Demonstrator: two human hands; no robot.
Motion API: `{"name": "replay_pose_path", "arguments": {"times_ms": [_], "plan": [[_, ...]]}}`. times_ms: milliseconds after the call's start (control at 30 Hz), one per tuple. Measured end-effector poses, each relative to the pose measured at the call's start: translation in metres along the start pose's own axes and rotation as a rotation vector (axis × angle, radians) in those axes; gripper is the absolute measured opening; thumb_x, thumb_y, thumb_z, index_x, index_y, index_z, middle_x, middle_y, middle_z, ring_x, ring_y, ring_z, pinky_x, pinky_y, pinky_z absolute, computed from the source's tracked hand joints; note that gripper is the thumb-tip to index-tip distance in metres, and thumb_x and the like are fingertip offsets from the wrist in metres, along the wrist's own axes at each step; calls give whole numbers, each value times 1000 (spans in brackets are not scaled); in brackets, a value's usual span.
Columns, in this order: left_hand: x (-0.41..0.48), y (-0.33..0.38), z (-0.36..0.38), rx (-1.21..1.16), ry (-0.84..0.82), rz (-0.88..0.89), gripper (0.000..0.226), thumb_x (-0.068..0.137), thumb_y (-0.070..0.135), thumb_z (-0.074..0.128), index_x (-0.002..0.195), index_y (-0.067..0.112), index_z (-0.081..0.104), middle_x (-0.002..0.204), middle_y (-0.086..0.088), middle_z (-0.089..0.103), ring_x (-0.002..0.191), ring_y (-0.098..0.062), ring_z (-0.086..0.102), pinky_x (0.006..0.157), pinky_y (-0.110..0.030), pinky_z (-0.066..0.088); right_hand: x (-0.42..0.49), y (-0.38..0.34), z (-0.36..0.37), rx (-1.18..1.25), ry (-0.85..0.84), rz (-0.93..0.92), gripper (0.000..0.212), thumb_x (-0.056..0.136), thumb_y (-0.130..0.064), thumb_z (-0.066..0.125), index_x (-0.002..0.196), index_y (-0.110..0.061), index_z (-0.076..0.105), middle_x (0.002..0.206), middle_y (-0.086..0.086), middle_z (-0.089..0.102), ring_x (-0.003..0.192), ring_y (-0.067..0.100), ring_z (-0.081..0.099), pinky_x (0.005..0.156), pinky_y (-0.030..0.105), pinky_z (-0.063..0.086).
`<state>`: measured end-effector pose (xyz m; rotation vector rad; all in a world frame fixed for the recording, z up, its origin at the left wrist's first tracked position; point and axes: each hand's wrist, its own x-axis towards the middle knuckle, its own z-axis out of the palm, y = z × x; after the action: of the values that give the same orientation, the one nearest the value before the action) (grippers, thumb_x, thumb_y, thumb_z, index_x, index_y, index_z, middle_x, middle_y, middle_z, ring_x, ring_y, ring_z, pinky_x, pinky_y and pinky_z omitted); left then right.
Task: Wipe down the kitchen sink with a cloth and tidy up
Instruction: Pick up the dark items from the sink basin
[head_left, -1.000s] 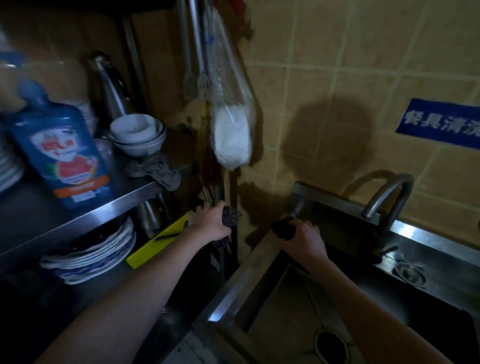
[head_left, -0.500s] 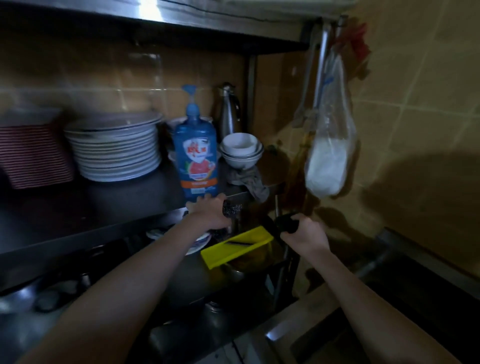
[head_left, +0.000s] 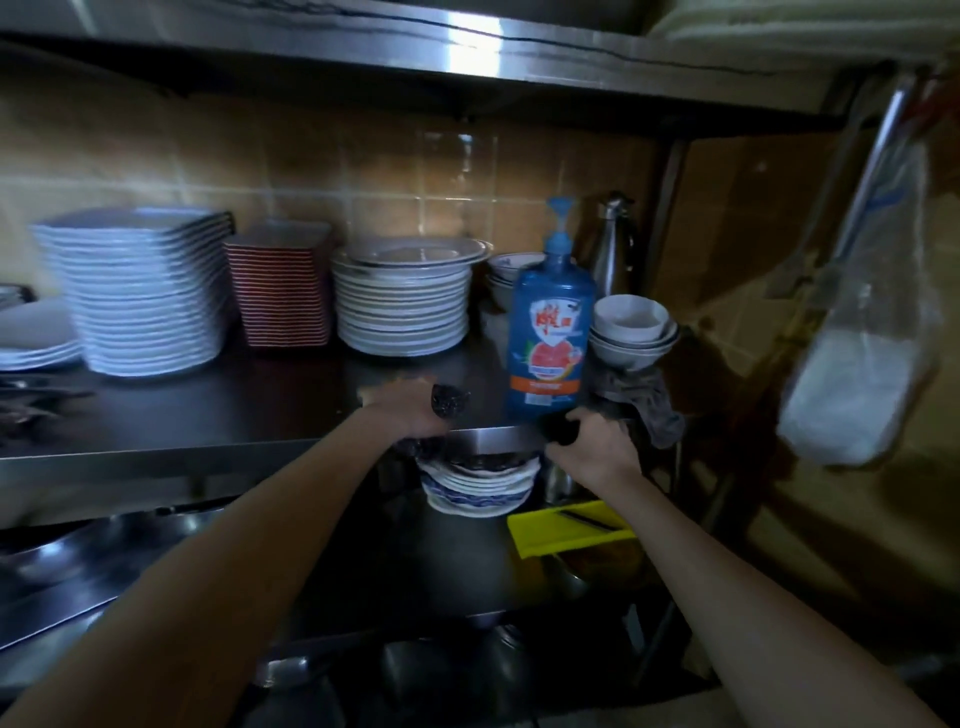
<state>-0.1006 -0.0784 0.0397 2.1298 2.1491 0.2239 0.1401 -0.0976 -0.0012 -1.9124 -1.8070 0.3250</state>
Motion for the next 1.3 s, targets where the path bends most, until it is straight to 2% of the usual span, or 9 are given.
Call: {"name": "replay_pose_path", "arguments": {"times_ms": [67, 200, 467, 700, 967, 1133, 1300], "plan": [[2, -19, -8, 8, -12, -40, 79, 64, 68, 63, 130, 33, 38, 128, -8, 47, 119, -31, 46, 98, -51, 36, 8, -22, 8, -5, 0, -39, 54, 71, -44, 67, 120, -23, 57, 118, 7, 63, 117, 31, 51, 88, 36, 49], [11, -53, -18, 40, -5, -87, 79, 64, 58, 69, 131, 32, 36, 130, -12, 43, 121, -35, 40, 96, -54, 34, 21, -62, 24, 21, -5, -121, 56, 70, -41, 68, 122, -20, 57, 122, 8, 62, 117, 30, 54, 93, 37, 50], [33, -102, -19, 57, 3, -118, 77, 66, 59, 66, 131, 31, 36, 131, -13, 43, 122, -37, 40, 97, -54, 32, 49, -106, 57, -20, -48, -168, 53, 70, -41, 64, 120, -23, 58, 118, 7, 64, 115, 30, 54, 88, 37, 50], [58, -122, -11, 52, -41, -124, 76, 70, 62, 64, 132, 27, 37, 135, -15, 41, 125, -37, 39, 102, -55, 31, 76, -122, 84, -22, -59, -158, 51, 72, -39, 62, 120, -23, 59, 120, 6, 64, 118, 32, 51, 87, 37, 48], [86, -132, 5, 11, -48, -126, 72, 70, 63, 61, 129, 26, 42, 135, -16, 42, 125, -38, 39, 101, -55, 29, 99, -127, 100, -73, -65, -111, 59, 71, -51, 63, 124, -24, 56, 121, 8, 62, 121, 32, 48, 89, 38, 46], [94, -135, 11, 13, -50, -134, 77, 70, 68, 57, 133, 28, 40, 137, -17, 40, 127, -38, 38, 101, -54, 29, 106, -128, 107, -97, -43, -101, 54, 73, -54, 61, 119, -26, 60, 117, 5, 65, 116, 30, 54, 85, 36, 48], [97, -139, 14, 18, -72, -124, 75, 75, 65, 55, 137, 27, 36, 141, -18, 35, 129, -39, 34, 102, -53, 29, 109, -132, 112, -117, -28, -84, 51, 75, -54, 60, 117, -24, 61, 116, 6, 65, 116, 29, 54, 85, 36, 47]]}}
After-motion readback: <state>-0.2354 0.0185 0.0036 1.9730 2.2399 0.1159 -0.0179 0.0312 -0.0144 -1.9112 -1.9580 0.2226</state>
